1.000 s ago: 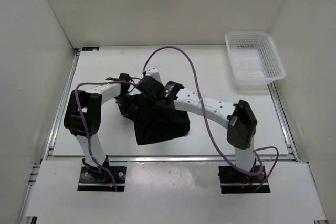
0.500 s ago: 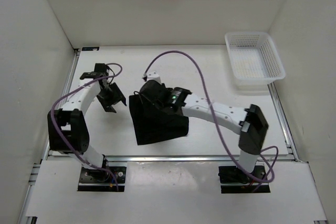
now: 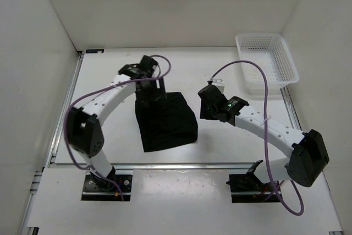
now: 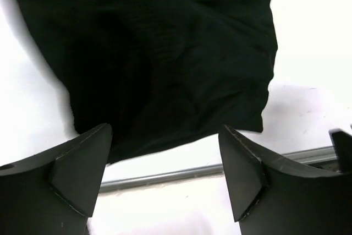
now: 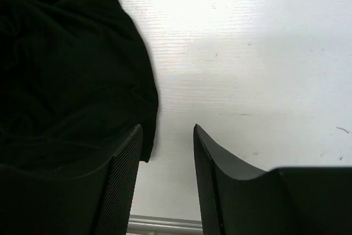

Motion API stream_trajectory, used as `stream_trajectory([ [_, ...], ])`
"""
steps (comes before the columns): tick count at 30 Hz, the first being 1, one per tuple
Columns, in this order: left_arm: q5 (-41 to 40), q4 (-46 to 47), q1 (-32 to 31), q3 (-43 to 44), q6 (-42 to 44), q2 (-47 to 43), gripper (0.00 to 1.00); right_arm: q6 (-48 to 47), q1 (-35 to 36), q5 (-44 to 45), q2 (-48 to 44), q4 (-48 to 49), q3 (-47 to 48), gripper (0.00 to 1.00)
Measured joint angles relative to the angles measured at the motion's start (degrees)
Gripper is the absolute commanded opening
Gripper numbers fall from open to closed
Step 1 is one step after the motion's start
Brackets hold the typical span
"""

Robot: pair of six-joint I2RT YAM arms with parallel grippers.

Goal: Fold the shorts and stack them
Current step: Fold the shorts

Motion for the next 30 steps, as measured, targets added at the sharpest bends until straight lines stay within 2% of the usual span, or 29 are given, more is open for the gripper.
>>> stream_trajectory([
  [1, -0.1, 0.6, -1.6, 0.7, -0.2, 2.6, 0.89, 0.2, -0.5, -0.1, -0.2, -0.5, -0.3, 0.48],
  [5, -1.4, 0.5, -4.6, 1.2, -1.4, 12.9, 0.66, 0.6, -1.3, -0.2, -1.7, -0.9, -0.3, 0.48],
  [6, -1.8, 0.3, -4.7, 1.2, -1.8, 14.6, 0.47, 0.7, -1.3, -0.3, -2.1, -0.9, -0.3, 0.48],
  [9, -3.5, -0.8, -4.6, 1.2, -2.8, 16.1, 0.10, 0.8, -1.4, -0.4, -2.8, -0.9, -0.3, 0.48],
  [14, -6.3, -3.3, -4.5, 2.0, -4.2, 12.6, 0.10, 0.9, -1.4, -0.4, -2.9, -0.9, -0.3, 0.48],
  [19, -7.1, -5.2, -4.1, 2.2, -4.9, 4.6, 0.10, 0.9, -1.4, -0.4, -2.9, -1.0, -0.3, 0.48],
  [22, -6.8, -4.5, -3.2, -1.0, -5.4, -0.2, 0.10, 0.9, -1.4, -0.4, -2.7, -1.0, -0.3, 0.48],
  [24, -6.7, -4.3, -2.1, -3.9, -5.8, -1.7, 0.19, 0.9, -1.4, -0.4, -2.4, -1.0, -0.3, 0.49],
  [25, -6.7, -3.7, -1.4, -5.7, -6.1, -2.1, 0.42, 0.9, -1.4, -0.5, -2.1, -1.0, -0.3, 0.49],
  [27, -6.7, -3.1, 0.0, -9.2, -6.4, -1.8, 0.76, 0.9, -1.4, -0.6, -1.6, -1.1, -0.3, 0.50],
  [28, -6.7, -2.8, 0.6, -11.0, -6.6, -1.4, 0.82, 0.9, -1.4, -0.7, -1.3, -1.1, -0.3, 0.52],
  [30, -6.6, -3.1, 1.9, -13.5, -7.1, -0.4, 0.84, 0.8, -1.4, -1.1, -0.8, -1.2, -0.3, 0.52],
])
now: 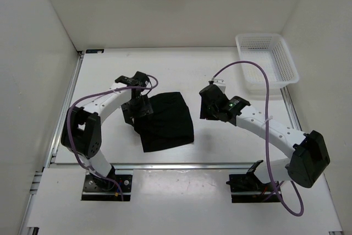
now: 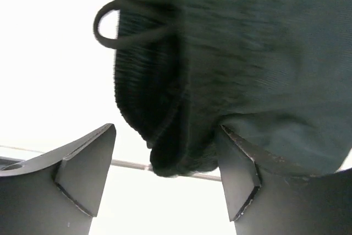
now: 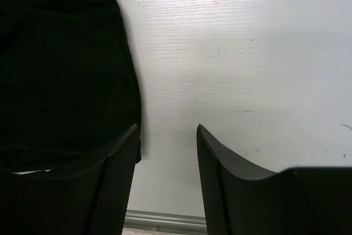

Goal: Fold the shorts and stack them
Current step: Fold the shorts

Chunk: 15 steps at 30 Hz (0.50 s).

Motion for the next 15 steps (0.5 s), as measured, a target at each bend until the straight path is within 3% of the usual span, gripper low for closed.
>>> stream_trajectory([
  [2, -0.1, -0.4, 0.9, -0.5, -0.3, 0.6, 0.84, -0.1, 0.0, -0.6, 0.3, -0.2, 0.0, 0.52],
  [4, -0.5, -1.2, 1.3, 0.4, -0.6, 0.5, 0.78, -0.4, 0.0, -1.3, 0.7, -0.3, 0.0, 0.52],
  [5, -1.0, -2.0, 1.3, 1.9, -0.7, 0.2, 0.66, -0.5, 0.0, -1.8, 0.9, -0.3, 0.0, 0.49],
  [6, -1.4, -2.2, 1.2, 3.0, -1.1, -0.3, 0.66, -0.8, 0.1, -2.3, 1.2, -0.2, 0.0, 0.47],
  [7, -1.7, -2.4, 1.2, 4.4, -0.9, -0.8, 0.54, -1.0, 0.3, -2.8, 1.7, -0.4, 0.4, 0.42],
  [10, -2.2, -1.8, 1.2, 7.8, -1.2, -3.7, 0.35, -1.8, 1.4, -5.0, 4.6, 0.3, 2.3, 0.29],
  [11, -2.2, -1.4, 1.2, 8.1, -1.2, -4.7, 0.23, -2.0, 2.1, -6.5, 6.3, 1.1, 3.2, 0.25],
  [13, -2.2, -0.8, 1.2, 8.3, -1.4, -5.7, 0.11, -2.6, 3.1, -9.3, 9.8, 3.1, 4.8, 0.15],
  [15, -2.2, 0.7, 1.3, 7.7, -1.1, -4.9, 0.11, -3.0, 3.9, -12.2, 13.9, 5.4, 6.0, 0.09],
])
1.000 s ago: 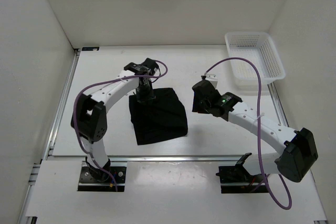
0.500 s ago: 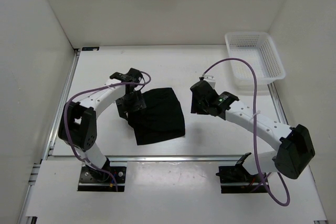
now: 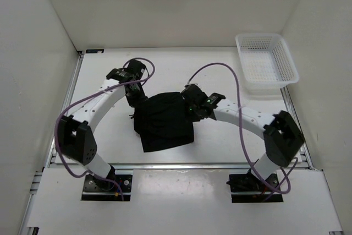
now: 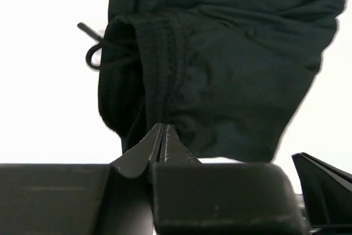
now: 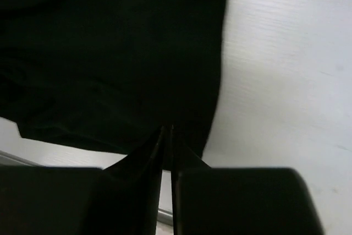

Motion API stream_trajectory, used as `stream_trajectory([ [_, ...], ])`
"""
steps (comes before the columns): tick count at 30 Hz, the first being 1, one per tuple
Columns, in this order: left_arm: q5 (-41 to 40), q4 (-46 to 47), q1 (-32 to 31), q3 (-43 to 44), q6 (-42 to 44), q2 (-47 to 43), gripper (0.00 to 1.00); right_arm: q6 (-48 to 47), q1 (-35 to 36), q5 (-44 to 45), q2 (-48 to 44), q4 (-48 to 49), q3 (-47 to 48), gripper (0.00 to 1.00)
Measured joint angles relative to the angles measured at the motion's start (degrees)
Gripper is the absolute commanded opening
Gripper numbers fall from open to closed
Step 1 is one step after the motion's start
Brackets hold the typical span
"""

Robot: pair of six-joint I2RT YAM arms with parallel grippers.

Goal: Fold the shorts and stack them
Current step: Fold the shorts

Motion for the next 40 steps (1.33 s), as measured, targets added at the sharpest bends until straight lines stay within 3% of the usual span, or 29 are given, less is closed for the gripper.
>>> stream_trajectory([
  [6, 0.5, 5.0, 0.5, -5.3, 1.6, 10.9, 0.10, -0.1, 0.2, -4.2, 12.3, 3.6, 0.8, 0.07],
  [10, 1.1, 6.0, 0.7, -7.2, 2.4, 16.8, 0.10, -0.1, 0.1, -4.7, 14.0, 4.3, 1.5, 0.07],
  [12, 1.2, 5.5, 0.9, -6.7, 3.0, 16.1, 0.10, -0.1, 0.1, -3.9, 13.9, 3.6, 1.9, 0.14],
  [13, 1.1, 4.9, 0.9, -6.0, 3.3, 15.6, 0.14, -0.1, 0.1, -3.1, 13.5, 2.9, 2.2, 0.19],
  [14, 0.8, 4.0, 0.9, -4.9, 3.7, 15.0, 0.17, -0.2, 0.1, -1.6, 13.0, 1.7, 2.8, 0.40],
  [16, 0.0, 1.2, 0.9, -1.0, 4.7, 13.9, 0.32, -0.5, 0.2, 1.4, 10.1, -0.7, 4.3, 0.72],
  [18, -1.2, -1.2, 0.9, 4.6, 5.5, 12.0, 0.46, -1.4, 0.1, 5.2, 5.0, -3.2, 6.6, 0.93],
  [19, -1.7, -2.0, 0.9, 7.4, 6.2, 10.8, 0.60, -1.8, 0.1, 7.8, 1.9, -4.0, 7.8, 0.97],
  [22, -2.8, -3.5, 0.9, 14.1, 7.5, 4.7, 0.85, -2.9, -0.3, 15.9, -7.8, -5.5, 10.9, 1.00],
  [23, -3.1, -3.7, 1.0, 15.4, 8.0, 2.3, 0.87, -2.9, -0.7, 18.7, -10.6, -6.2, 11.3, 1.00],
  [28, -4.5, -4.8, 1.1, 16.4, 8.7, -12.2, 0.87, -1.3, -2.1, 33.6, -23.1, -12.9, 9.3, 1.00],
  [33, -6.9, -4.3, 2.6, 9.5, 8.0, -24.9, 0.88, 3.0, -2.3, 42.4, -31.9, -21.9, 3.3, 1.00],
  [40, -8.1, -5.4, 4.5, 3.8, 6.0, -28.3, 0.88, 6.6, -2.3, 46.8, -36.2, -28.7, -1.4, 1.00],
])
